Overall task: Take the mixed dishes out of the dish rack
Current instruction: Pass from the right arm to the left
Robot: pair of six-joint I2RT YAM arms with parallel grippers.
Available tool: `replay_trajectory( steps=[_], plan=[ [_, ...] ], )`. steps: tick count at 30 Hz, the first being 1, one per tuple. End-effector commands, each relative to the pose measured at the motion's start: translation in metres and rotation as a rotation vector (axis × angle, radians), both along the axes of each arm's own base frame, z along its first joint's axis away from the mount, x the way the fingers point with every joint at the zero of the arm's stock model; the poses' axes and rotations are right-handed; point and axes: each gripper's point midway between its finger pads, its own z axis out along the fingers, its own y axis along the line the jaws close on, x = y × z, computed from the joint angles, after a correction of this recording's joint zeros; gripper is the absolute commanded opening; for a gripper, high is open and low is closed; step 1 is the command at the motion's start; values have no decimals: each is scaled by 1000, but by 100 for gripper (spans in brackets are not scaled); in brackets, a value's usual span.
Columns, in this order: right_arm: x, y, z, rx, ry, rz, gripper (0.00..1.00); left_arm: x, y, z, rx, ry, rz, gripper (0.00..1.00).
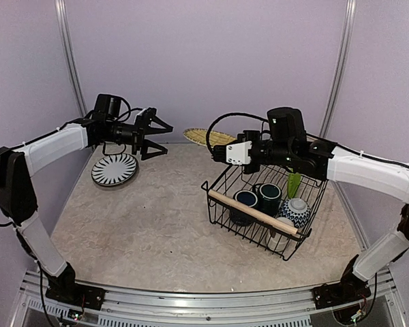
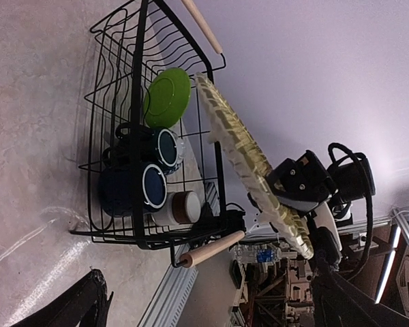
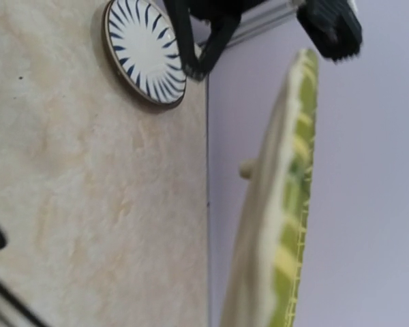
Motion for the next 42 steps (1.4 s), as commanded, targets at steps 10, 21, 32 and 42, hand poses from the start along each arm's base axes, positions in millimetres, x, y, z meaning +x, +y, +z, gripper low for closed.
replay_trajectory(
  steps=[10,21,32,42],
  plan=[
    [9,52,31,45,-184,122,0,-20,-30,4,-69,43,-132,94],
    [8,66,9,2,-186,139,0,-20,-36,-8,-37,61,-137,44],
    [16,67,-11,5,-143,93,37,-19,-33,-5,-14,28,-121,0],
    [13,47,-28,21,-41,5,100,17,15,-4,62,-29,95,0]
  ],
)
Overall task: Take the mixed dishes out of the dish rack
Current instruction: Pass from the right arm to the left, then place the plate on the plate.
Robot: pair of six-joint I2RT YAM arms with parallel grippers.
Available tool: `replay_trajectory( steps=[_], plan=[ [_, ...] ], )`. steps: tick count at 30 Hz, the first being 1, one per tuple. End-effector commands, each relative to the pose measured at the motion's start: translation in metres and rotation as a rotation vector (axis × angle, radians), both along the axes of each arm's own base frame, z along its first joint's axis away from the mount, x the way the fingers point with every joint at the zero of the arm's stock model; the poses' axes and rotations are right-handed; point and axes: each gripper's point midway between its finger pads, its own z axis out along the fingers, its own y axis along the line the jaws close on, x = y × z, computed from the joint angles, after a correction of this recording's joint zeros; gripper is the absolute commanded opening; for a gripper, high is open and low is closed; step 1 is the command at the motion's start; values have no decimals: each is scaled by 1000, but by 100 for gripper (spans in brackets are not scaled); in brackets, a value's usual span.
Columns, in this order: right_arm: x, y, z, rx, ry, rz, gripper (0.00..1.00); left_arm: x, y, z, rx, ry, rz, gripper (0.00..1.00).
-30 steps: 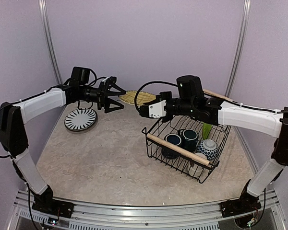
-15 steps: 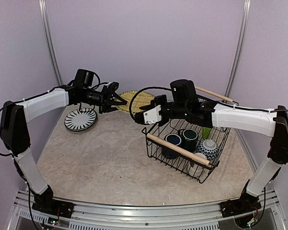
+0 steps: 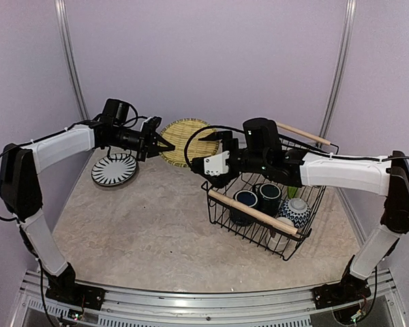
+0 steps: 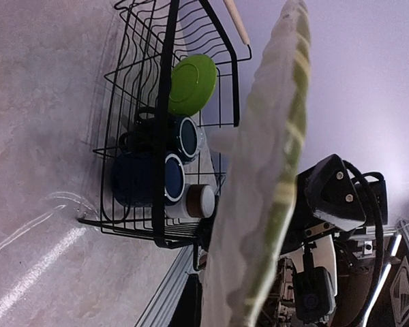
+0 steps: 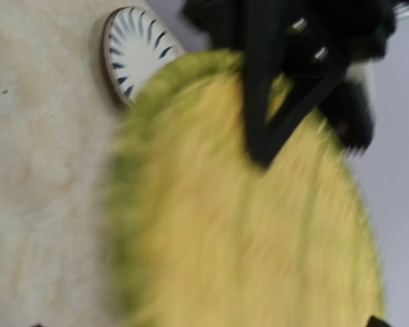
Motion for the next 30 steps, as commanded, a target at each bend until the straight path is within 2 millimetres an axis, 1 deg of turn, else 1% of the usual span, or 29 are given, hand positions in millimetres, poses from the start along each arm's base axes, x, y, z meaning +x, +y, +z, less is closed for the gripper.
replay_trajectory(
  steps=[1,2,5,7,10,11,12,15,18,21,23,25,27,30],
  plan=[
    [-3,-15,-1,45,66,-79,100,26,42,23,31,-115,152,0],
    [-1,-19,-1,54,75,-105,100,32,53,25,32,-114,189,0],
    [3,-29,4,115,98,-176,100,54,91,18,70,-85,327,0],
    [7,-35,8,164,131,-221,100,69,121,7,128,-45,439,0],
    [9,-44,19,265,212,-254,100,86,167,-14,193,38,583,0],
    [11,-48,24,313,245,-271,100,90,177,-20,203,59,614,0],
    [14,-52,30,360,275,-293,100,95,197,-25,211,78,666,0],
    [27,-71,46,514,356,-389,100,103,232,-40,239,113,756,0],
    [44,-97,62,681,416,-532,100,109,254,-53,254,152,803,0],
    [69,-133,69,848,542,-704,100,114,272,-71,252,209,836,0],
    [86,-156,61,934,678,-808,100,117,284,-84,251,248,856,0],
    [97,-169,50,960,807,-871,100,119,293,-95,253,281,869,0],
    [101,-175,42,947,856,-910,100,122,298,-107,260,308,876,0],
    [100,-184,39,987,877,-971,100,125,302,-124,281,345,875,0]
  ],
)
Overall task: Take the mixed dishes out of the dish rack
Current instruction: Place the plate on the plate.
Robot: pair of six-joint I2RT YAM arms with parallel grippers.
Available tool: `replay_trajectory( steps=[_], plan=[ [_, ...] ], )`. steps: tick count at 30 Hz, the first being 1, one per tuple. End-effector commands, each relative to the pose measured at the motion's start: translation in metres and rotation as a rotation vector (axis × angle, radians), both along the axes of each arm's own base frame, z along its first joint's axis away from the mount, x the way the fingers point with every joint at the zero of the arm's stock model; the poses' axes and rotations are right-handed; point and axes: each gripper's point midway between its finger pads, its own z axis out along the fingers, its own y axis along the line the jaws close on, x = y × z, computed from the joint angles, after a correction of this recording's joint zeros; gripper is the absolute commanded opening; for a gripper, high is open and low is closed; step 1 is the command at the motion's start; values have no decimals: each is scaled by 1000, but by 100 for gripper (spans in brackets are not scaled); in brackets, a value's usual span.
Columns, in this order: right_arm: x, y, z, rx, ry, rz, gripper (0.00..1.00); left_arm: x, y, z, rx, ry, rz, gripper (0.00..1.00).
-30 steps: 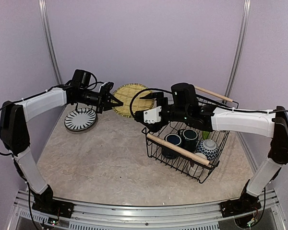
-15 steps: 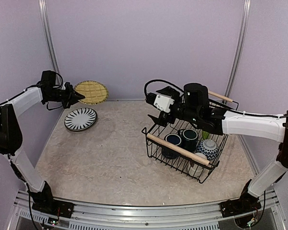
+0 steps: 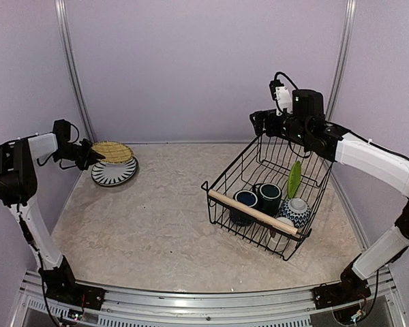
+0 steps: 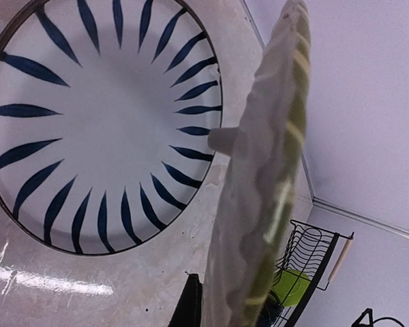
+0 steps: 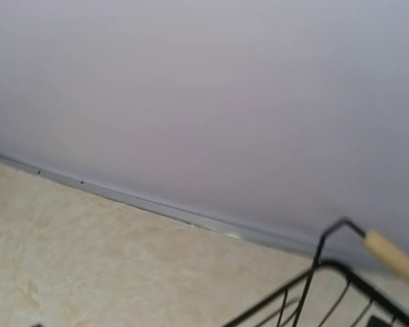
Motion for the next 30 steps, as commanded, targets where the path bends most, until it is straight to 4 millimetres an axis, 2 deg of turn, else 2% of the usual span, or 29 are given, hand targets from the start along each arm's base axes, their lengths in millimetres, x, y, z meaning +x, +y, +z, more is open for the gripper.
replay_trajectory(
  steps=[1,3,7,9,12,14,17,20,21,25,30],
  plan=[
    [-6,-4,-30,112,195,-71,100,8,8,-14,2,32,4,0],
    [-7,-2,-28,138,208,-65,100,9,11,-25,18,63,3,0],
    [-12,6,-9,184,197,-3,100,13,16,-46,20,111,7,0],
    [-17,9,1,199,175,29,100,13,14,-50,7,119,4,1],
    [-23,9,4,209,153,52,100,14,11,-51,-11,119,-2,5],
    [-24,1,5,190,134,23,100,14,11,-54,-22,129,-1,6],
    [-24,-29,0,204,125,-105,100,16,9,-56,-54,140,-1,9],
    [-30,-32,3,238,106,-59,100,14,9,-59,-61,155,9,20],
    [-31,-33,3,246,106,-56,100,14,9,-57,-61,152,14,25],
    [-30,-36,4,238,113,-69,100,13,6,-45,-76,137,12,34],
    [-27,-35,2,226,143,-78,100,11,9,-28,-55,112,28,60]
  ],
)
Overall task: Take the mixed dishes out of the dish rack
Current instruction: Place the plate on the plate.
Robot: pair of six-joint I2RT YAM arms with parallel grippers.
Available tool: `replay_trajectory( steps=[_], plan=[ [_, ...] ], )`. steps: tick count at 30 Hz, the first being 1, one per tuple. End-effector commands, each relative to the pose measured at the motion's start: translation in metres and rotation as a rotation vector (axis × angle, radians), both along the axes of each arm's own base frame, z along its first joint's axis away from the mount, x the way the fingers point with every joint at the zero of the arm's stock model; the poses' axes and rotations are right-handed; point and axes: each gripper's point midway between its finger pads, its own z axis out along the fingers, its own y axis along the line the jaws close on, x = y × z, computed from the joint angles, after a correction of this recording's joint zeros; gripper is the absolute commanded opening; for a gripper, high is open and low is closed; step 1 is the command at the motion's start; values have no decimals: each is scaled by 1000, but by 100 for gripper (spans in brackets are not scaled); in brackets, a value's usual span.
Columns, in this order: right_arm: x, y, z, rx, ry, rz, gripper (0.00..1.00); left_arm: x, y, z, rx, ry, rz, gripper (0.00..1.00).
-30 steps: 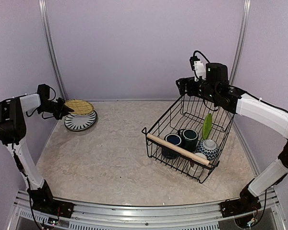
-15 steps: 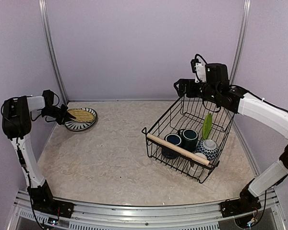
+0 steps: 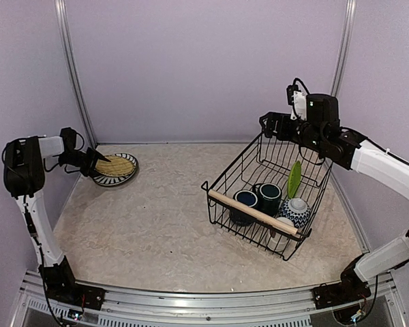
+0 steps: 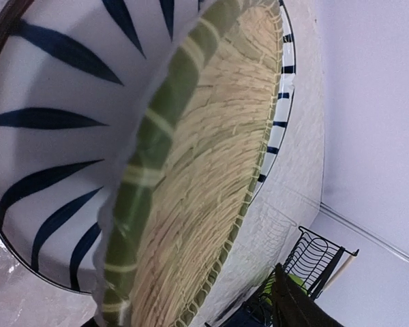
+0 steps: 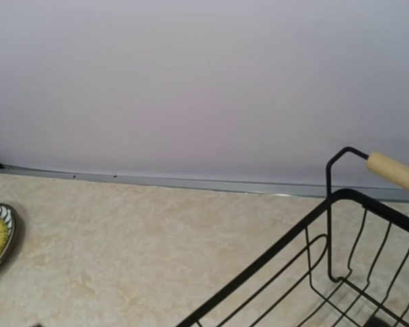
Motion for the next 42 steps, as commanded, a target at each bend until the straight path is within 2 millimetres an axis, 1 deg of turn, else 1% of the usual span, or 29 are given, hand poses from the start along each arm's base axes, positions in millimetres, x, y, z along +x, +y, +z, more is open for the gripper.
replay_trajectory(
  steps=[1,5,8,12,14,18,21,24,28,30,32,35,38,40,42],
  plan=[
    [4,-4,4,10,13,-20,100,0,3,36,23,-67,8,65],
    [7,-4,-3,9,33,-31,100,-2,6,46,47,-81,19,80],
    [10,-3,-4,13,43,-38,100,-4,8,47,63,-71,25,85],
    [12,1,-5,16,50,-25,100,-5,10,53,81,-81,37,86],
    [13,1,-5,18,53,-31,100,-7,16,55,119,-84,49,87],
    [13,1,-5,17,54,-27,100,-10,22,70,166,-118,68,88],
    [14,-2,-3,14,57,-39,100,-12,25,74,196,-127,75,88],
    [12,-2,-2,11,58,-35,100,-13,25,81,199,-143,79,88],
    [12,-4,-1,8,64,-44,100,-15,26,84,208,-153,84,89],
    [12,-3,-4,1,71,-40,100,-15,20,91,199,-182,70,89],
    [13,-6,-7,-8,87,-58,100,-16,14,98,228,-207,48,89],
    [13,-9,-15,-29,116,-76,100,-18,0,110,259,-248,10,90],
    [11,-13,-24,-57,161,-89,100,-21,-20,127,319,-304,-46,91],
    [9,-17,-30,-86,198,-108,100,-26,-35,141,349,-350,-79,92],
    [8,-27,-40,-120,247,-161,100,-31,-56,157,373,-410,-131,92]
  ],
)
